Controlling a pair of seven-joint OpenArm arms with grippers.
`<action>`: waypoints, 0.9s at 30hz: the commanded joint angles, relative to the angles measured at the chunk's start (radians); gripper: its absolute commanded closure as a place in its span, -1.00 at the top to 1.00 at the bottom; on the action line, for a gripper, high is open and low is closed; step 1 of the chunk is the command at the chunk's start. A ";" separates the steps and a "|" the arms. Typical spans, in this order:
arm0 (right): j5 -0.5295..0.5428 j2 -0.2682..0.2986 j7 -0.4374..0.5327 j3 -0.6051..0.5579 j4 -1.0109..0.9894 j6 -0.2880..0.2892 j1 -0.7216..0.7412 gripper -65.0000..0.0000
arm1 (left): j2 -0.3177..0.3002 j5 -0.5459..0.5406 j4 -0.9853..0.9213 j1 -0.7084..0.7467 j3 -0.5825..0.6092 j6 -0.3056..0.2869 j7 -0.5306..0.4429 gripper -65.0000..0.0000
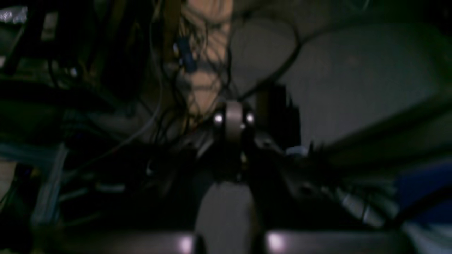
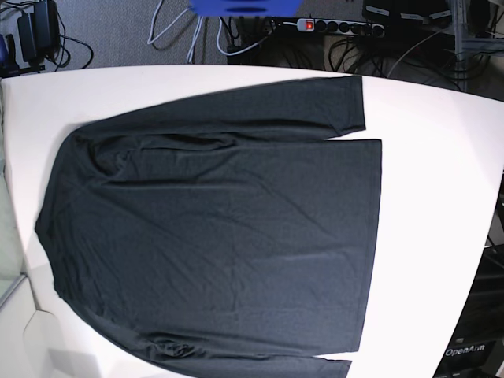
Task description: Fold the T-shirt properly
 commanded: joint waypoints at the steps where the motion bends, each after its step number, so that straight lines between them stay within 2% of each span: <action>1: 0.002 0.005 0.056 0.002 -0.002 0.000 -0.017 -1.00 | -0.004 -0.014 0.050 0.047 0.000 -0.003 -0.023 -1.00; 3: 0.002 0.011 0.099 0.002 -0.005 0.000 -0.022 -1.00 | -0.015 -0.027 0.141 0.082 0.000 -0.003 0.008 -1.00; 5: 0.002 0.016 0.144 0.002 -0.009 0.000 -0.025 -1.00 | -0.038 -0.031 0.249 0.114 0.000 -0.003 0.094 -1.00; 10: 0.002 0.017 0.148 0.039 0.007 0.000 -0.049 -1.00 | -0.075 -0.077 0.564 0.212 0.000 -0.003 0.321 -1.00; 16: 0.002 0.013 0.147 0.088 0.263 0.000 -0.171 -1.00 | -0.128 -0.120 0.857 0.288 0.000 0.000 0.528 -1.00; 19: 0.002 0.013 0.145 0.088 0.412 0.000 -0.247 -1.00 | -0.128 -0.116 0.908 0.289 0.000 0.002 0.576 -1.00; 27: 0.002 -0.012 0.076 0.099 0.794 0.000 -0.428 -1.00 | -0.127 -0.113 0.980 0.335 0.000 0.003 0.582 -1.00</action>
